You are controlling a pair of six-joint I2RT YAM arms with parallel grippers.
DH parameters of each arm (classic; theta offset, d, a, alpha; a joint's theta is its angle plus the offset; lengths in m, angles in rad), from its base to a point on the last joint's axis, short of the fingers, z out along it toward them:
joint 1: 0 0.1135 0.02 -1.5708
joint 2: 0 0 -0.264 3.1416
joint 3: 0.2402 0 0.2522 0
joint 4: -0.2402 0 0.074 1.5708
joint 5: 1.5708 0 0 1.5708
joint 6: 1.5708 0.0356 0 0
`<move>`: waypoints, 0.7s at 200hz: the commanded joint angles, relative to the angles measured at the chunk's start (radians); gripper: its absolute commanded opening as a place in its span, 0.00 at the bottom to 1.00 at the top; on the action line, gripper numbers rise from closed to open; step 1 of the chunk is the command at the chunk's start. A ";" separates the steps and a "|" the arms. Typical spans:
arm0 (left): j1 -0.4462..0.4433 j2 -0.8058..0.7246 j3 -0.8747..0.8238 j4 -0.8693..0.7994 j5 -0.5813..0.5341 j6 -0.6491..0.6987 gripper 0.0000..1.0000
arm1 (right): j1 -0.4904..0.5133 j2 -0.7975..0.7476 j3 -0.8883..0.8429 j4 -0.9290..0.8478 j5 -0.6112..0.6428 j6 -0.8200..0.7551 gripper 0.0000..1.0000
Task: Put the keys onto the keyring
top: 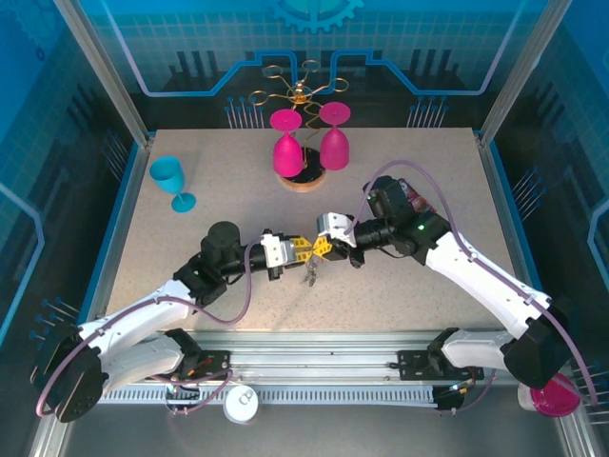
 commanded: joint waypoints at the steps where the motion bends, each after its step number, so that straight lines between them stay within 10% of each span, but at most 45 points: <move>1: -0.011 0.003 0.073 -0.100 -0.059 0.064 0.20 | 0.060 0.037 0.091 -0.116 0.064 -0.056 0.00; 67: -0.045 0.026 0.142 -0.249 -0.129 0.161 0.00 | 0.121 0.095 0.176 -0.165 0.167 -0.022 0.00; 98: -0.045 -0.012 0.079 -0.136 -0.121 0.141 0.00 | -0.011 -0.021 0.011 0.066 0.013 0.198 0.41; 140: -0.045 -0.025 0.034 -0.057 -0.125 0.131 0.00 | -0.100 -0.082 -0.112 0.239 -0.046 0.492 0.46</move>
